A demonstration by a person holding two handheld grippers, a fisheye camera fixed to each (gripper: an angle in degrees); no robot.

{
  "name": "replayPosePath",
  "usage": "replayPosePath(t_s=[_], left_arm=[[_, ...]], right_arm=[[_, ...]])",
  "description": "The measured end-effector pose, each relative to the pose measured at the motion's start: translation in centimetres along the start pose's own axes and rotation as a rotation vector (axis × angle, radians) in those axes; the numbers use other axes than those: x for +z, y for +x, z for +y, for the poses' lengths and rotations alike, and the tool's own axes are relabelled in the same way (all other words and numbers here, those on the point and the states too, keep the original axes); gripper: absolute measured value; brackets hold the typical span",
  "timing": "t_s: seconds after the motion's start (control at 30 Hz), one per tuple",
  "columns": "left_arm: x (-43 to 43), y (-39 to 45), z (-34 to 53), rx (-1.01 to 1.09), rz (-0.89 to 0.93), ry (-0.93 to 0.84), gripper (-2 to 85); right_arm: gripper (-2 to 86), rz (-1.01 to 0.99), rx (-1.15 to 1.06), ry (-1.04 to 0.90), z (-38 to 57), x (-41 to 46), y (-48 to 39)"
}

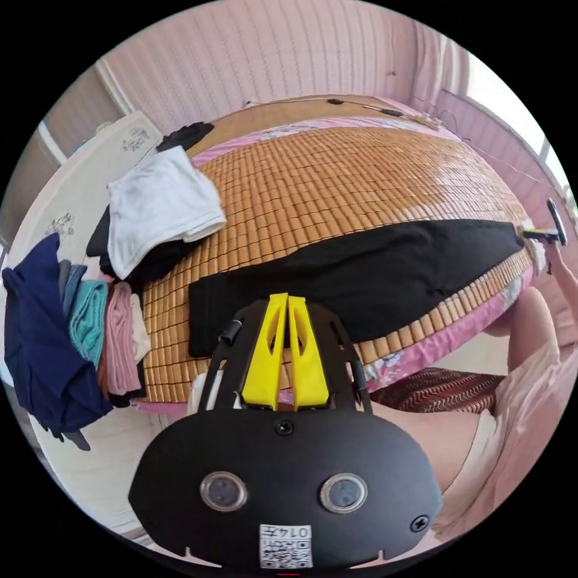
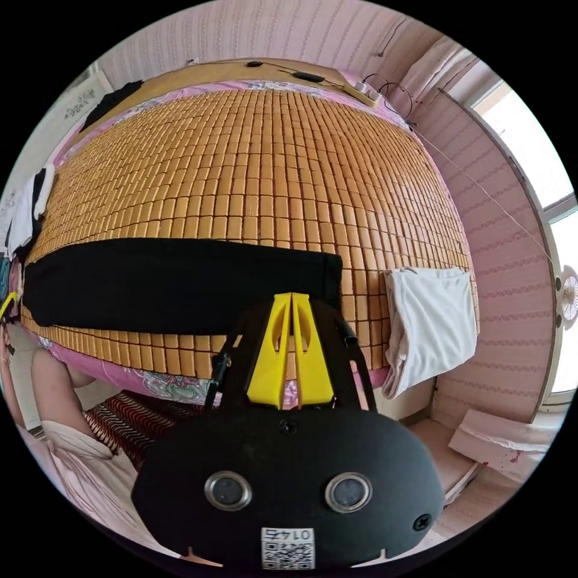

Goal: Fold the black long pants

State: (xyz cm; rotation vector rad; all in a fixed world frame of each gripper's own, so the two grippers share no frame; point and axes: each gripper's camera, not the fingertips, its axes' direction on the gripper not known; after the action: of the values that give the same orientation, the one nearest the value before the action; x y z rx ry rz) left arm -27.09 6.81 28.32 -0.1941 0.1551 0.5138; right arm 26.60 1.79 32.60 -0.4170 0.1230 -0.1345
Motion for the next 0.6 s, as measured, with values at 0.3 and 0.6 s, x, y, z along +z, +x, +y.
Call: replayPosePath(t_s=[0.3,0.6], left_arm=[[7.1,14.0,-4.7,0.095,0.234,-0.068,-1.0],[8.5,16.3,-4.0,0.2,0.2,-0.148,-1.0]], right_arm=[[-0.4,-0.375,-0.645,0.031,-8.5,0.8,-26.5],[-0.5,-0.16,-0.887,-0.126,-11.5,1.8,-31.9]])
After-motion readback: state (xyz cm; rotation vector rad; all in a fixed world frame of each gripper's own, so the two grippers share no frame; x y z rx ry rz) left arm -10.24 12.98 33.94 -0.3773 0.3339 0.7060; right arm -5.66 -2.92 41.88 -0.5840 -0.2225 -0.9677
